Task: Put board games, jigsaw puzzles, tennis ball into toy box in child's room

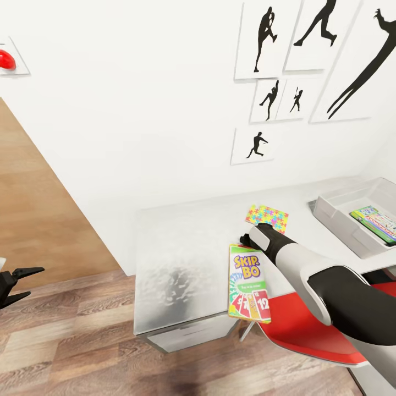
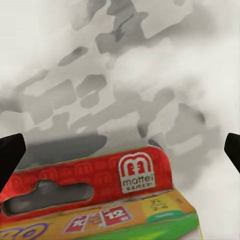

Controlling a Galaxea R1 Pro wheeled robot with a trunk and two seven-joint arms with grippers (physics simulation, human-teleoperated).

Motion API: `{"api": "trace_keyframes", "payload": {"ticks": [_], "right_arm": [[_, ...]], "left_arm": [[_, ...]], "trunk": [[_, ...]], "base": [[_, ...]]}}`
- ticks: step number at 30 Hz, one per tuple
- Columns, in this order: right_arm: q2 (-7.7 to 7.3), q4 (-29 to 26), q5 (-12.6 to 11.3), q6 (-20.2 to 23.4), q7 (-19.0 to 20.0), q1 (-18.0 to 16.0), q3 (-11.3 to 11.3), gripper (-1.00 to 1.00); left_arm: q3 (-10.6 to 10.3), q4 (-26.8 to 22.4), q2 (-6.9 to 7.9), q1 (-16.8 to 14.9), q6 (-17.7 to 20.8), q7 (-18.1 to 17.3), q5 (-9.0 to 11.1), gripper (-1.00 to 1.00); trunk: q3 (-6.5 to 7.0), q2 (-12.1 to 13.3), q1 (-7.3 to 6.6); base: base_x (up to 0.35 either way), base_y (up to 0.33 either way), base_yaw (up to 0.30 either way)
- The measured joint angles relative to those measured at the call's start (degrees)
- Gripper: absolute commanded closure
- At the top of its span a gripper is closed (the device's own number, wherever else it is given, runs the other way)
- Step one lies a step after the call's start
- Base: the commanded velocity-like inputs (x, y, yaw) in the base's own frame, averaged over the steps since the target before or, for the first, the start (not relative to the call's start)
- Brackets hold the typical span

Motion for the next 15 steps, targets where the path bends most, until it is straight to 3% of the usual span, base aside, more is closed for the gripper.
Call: {"api": "trace_keyframes", "payload": {"ticks": [15], "right_arm": [[-0.03,0.0,-1.0,0.3,0.9,0.0,-0.1,-1.0]], "left_arm": [[0.0,0.0,0.0,0.0,0.0,0.0,0.0,-1.0]], "trunk": [[0.0,0.0,0.0]], "base": [[-0.001,0.0,0.0]]}}
